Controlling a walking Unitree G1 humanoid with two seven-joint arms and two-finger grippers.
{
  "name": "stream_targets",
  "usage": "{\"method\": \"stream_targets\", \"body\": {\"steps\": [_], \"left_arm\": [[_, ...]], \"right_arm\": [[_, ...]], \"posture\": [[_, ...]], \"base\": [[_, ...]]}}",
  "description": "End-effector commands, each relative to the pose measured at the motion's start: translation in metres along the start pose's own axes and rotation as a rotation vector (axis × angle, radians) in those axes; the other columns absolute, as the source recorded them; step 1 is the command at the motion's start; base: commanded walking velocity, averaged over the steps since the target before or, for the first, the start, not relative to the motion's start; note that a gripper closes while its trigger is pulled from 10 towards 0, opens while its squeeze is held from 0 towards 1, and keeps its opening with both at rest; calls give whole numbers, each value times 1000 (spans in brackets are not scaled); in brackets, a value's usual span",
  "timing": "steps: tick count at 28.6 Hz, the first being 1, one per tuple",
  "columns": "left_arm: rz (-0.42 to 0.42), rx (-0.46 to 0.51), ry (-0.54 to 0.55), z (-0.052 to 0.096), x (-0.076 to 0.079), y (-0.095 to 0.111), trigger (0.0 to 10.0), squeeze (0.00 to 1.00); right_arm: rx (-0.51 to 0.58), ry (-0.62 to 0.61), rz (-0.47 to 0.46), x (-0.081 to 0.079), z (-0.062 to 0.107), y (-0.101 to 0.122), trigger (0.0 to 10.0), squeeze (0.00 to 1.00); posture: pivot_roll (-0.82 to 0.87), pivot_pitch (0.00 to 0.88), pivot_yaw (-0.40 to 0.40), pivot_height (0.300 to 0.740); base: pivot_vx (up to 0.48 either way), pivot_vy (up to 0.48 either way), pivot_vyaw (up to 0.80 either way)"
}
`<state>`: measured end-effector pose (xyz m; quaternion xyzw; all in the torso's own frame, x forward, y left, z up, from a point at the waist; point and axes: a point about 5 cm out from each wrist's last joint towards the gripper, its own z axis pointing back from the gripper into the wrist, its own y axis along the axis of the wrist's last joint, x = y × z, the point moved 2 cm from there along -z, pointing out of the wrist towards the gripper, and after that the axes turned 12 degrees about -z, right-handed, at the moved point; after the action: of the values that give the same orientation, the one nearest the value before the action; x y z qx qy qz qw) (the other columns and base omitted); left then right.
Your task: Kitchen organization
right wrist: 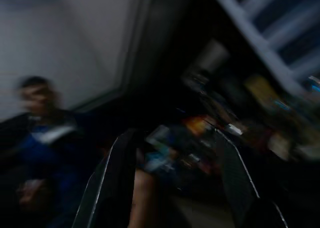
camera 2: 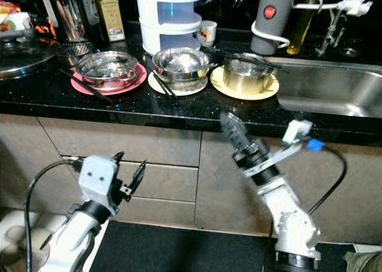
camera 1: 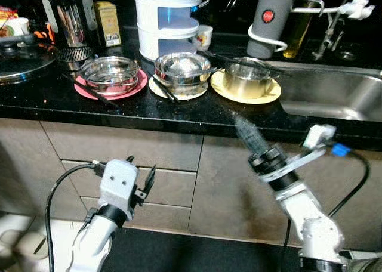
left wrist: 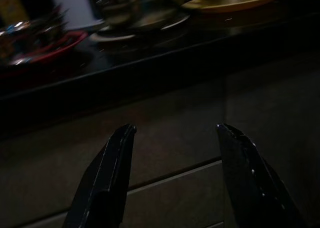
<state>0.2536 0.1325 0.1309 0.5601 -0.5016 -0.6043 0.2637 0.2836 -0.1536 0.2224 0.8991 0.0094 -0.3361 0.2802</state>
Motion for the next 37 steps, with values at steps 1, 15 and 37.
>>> {"method": "stream_targets", "body": {"steps": [1, 15, 37], "left_arm": [[-25, 16, -40, -1, 6, 2, 10000, 0], [25, 3, -18, -3, 3, -2, 10000, 0], [28, 6, -38, -5, 6, -4, 10000, 0]], "right_arm": [[2, 71, 9, -14, -10, 6, 10000, 0], [-104, -134, 110, 12, -22, -12, 10000, 0], [-52, -153, 98, 13, -32, -3, 10000, 0]], "posture": [[-6, 0, -59, 740], [0, 0, -68, 740], [2, 0, -70, 740]], "base": [[0, 0, 0], [240, 0, 0], [267, 0, -300]]}}
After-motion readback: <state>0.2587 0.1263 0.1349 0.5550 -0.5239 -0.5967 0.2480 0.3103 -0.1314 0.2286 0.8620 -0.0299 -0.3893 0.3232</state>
